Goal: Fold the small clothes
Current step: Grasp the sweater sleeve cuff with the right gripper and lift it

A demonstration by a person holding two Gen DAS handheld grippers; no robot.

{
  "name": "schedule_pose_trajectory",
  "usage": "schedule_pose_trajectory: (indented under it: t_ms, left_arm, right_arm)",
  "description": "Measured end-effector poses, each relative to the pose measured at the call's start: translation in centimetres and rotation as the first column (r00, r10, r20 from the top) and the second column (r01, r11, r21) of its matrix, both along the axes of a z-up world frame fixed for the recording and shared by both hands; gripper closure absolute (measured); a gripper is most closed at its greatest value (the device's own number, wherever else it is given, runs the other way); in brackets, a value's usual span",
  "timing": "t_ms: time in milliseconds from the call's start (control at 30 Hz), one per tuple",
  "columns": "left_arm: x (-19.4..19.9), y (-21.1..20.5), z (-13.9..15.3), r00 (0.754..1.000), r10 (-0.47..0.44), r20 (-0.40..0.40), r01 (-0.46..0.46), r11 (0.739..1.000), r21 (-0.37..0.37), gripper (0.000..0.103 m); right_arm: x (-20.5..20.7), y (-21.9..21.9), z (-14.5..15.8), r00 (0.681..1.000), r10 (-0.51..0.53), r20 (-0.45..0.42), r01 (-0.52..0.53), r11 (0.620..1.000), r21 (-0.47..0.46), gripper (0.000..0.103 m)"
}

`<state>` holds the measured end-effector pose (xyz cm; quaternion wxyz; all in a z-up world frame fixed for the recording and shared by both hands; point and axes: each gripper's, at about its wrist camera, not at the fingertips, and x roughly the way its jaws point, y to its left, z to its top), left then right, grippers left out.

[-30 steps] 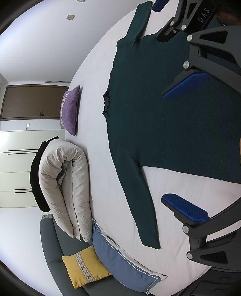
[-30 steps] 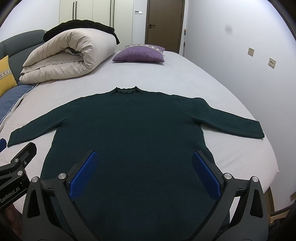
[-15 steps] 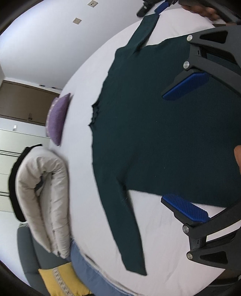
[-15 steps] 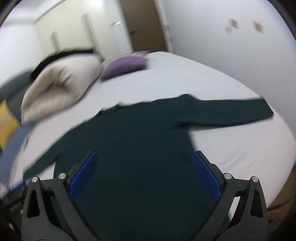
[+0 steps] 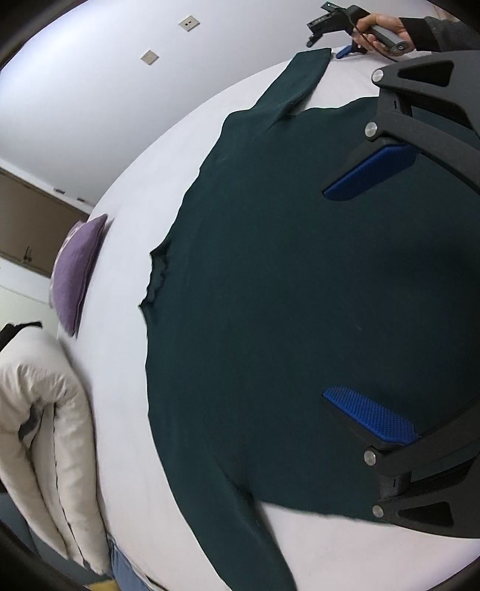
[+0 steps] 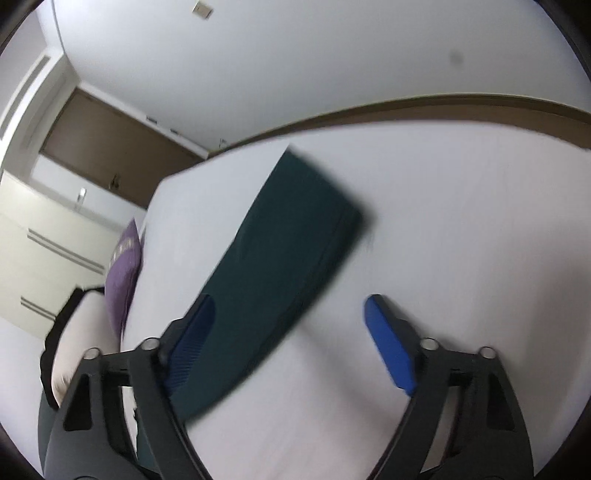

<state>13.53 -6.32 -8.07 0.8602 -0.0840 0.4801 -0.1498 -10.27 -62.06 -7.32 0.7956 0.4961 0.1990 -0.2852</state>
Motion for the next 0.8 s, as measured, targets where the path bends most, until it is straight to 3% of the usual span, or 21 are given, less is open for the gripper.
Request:
schedule_pose_trajectory:
  t_ms: [67,133,200,300,400,467,600,700,800]
  left_arm:
    - [1.0,-0.9,-0.6,1.000,-0.014,-0.013,0.014,1.000,-0.022,0.000]
    - [1.9,-1.8,-1.2,0.999,-0.031,-0.034,0.029,0.998,-0.055,0.000]
    - [2.5,-2.4,-1.7,0.998,-0.043,-0.044,0.040,0.997,-0.066,0.000]
    - [3.2,-2.9,-2.3,0.997,-0.061,-0.049,0.056,0.995,-0.088,0.000]
    - [3.7,-2.7,-2.4,0.997,-0.064,-0.049,0.059,0.993,-0.103,0.002]
    - [4.1,-2.3,-2.4,0.996,-0.063,-0.055,0.055,0.989,-0.138,0.004]
    - [5.2,-1.1,-1.6,0.998,-0.048,-0.050,0.037,0.980,-0.195,0.006]
    - [6.0,-0.1,-1.0,0.998,-0.037,-0.045,0.025,0.970,-0.241,0.010]
    - [6.9,1.3,-0.9,0.998,-0.024,-0.050,0.008,0.957,-0.291,0.012]
  right_arm:
    - [0.7,-1.4,0.1,1.000,0.004,0.021,-0.003,1.000,-0.020,0.026]
    - [2.0,-2.6,0.0,0.999,0.023,0.031,-0.022,0.999,-0.033,0.035]
    - [3.1,-4.3,-0.3,0.999,0.031,0.023,-0.030,0.999,-0.024,0.063]
    - [4.0,-6.4,-0.7,0.999,0.041,0.001,-0.041,0.999,-0.016,0.087]
    - [5.0,-6.4,0.4,0.997,0.071,-0.041,-0.074,0.994,-0.083,0.095]
    - [6.5,-4.5,2.3,0.991,0.112,-0.067,-0.121,0.980,-0.155,0.096]
    - [11.9,2.2,7.1,0.950,0.296,-0.096,-0.311,0.900,-0.306,0.096]
    - [17.1,10.3,9.7,0.860,0.494,-0.129,-0.502,0.772,-0.389,0.096]
    - [21.7,18.6,9.4,0.750,0.645,-0.146,-0.640,0.653,-0.404,0.096]
